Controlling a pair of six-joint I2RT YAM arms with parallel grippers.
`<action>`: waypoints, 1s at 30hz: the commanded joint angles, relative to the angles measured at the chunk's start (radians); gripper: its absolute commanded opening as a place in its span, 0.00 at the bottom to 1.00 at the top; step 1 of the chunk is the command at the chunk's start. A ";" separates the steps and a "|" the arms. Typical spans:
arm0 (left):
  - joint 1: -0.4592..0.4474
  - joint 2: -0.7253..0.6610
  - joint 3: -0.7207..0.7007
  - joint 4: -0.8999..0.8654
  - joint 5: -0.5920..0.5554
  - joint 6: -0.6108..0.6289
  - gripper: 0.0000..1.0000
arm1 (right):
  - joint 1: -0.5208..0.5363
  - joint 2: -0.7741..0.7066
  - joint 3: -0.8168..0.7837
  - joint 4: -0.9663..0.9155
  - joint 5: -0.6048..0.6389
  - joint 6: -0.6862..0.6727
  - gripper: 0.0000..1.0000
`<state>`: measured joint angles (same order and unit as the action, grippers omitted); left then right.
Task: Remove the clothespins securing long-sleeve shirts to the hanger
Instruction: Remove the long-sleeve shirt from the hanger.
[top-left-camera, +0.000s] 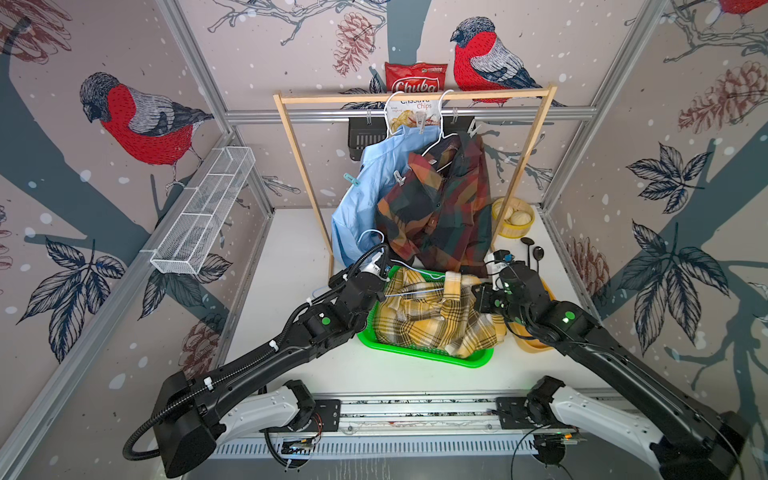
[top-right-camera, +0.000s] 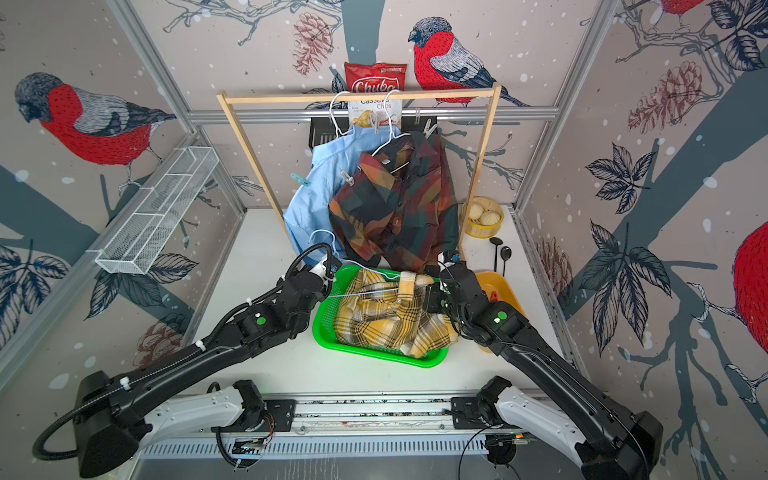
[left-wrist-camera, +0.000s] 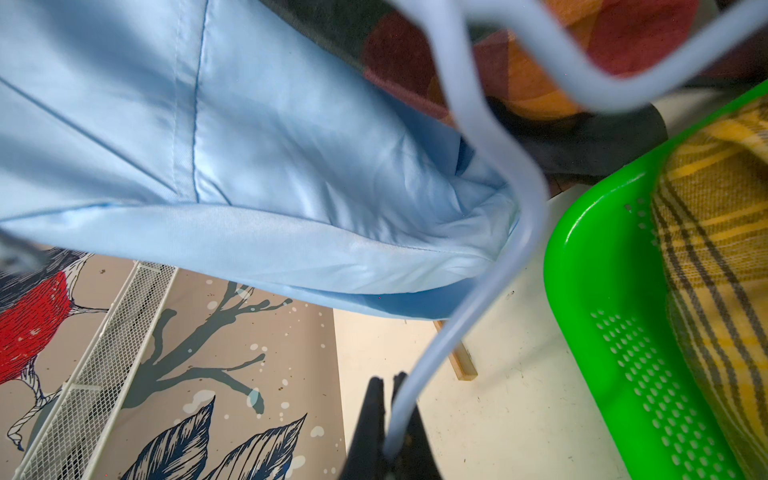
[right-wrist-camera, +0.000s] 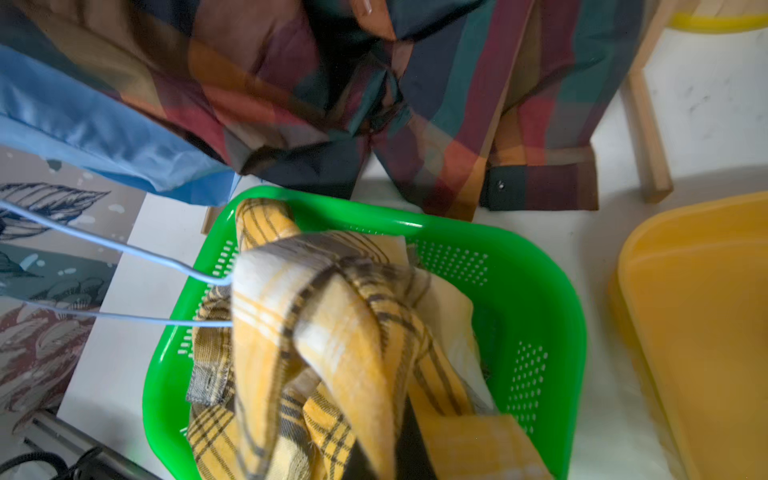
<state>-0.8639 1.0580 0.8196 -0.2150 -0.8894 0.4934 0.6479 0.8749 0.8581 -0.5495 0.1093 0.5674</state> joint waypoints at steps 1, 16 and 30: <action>0.002 -0.018 0.007 0.002 -0.016 -0.021 0.00 | -0.106 -0.031 0.005 0.013 0.022 0.015 0.00; 0.071 -0.061 0.161 -0.002 -0.045 -0.121 0.00 | 0.111 0.171 0.040 0.303 -0.062 0.032 0.00; 0.137 0.015 0.216 0.075 0.079 -0.150 0.00 | 0.118 0.252 -0.008 0.464 -0.149 -0.027 0.72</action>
<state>-0.7357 1.0763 1.0462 -0.1902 -0.8452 0.3653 0.7856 1.2057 0.8181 -0.0891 -0.0647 0.5991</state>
